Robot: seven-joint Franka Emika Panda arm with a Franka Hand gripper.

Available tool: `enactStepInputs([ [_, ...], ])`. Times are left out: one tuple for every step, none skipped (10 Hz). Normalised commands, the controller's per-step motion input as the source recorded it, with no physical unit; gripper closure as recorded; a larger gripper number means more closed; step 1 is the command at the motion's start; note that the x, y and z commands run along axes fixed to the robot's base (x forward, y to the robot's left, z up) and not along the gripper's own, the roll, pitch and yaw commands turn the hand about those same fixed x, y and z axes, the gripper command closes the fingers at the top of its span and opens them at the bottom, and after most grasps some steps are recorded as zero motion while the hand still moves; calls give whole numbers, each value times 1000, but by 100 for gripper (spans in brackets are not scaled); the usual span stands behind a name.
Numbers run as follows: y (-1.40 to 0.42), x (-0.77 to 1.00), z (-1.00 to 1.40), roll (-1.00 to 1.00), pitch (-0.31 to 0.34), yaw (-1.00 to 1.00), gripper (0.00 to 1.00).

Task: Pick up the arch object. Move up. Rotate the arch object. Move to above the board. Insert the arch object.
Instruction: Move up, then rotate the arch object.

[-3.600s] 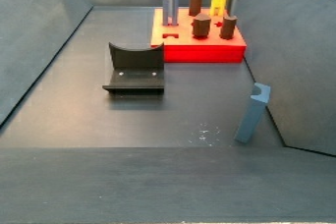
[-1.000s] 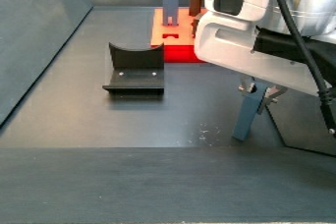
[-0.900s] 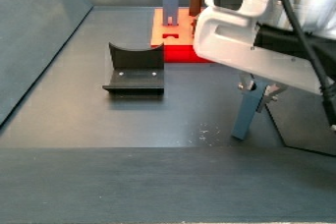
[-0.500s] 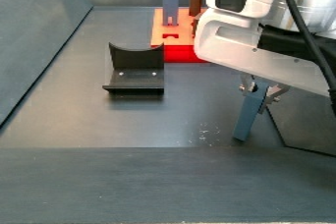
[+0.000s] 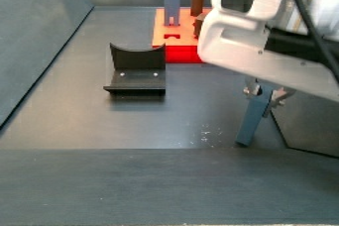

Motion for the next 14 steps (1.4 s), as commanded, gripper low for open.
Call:
enactStepInputs([
  [-12,-25,748,-24,66,2,100],
  [-3,-20,627,-8,91,-1,100],
  [2,-13,449,25,108,-4,100],
  [3,-12,361,42,116,-3,100],
  [1,-10,188,65,130,8,100],
  [-1000,282,630,0,0,0,100],
  [-1000,280,628,-6,-4,14,100],
  [-1000,250,640,14,33,18,100],
  [-1000,239,647,34,42,19,100],
  [-1000,215,645,80,69,25,100],
  [-1000,206,643,93,79,28,100],
  [-1000,191,638,104,93,30,100],
  [-1000,177,631,101,99,30,100],
  [-1000,170,624,96,103,29,100],
])
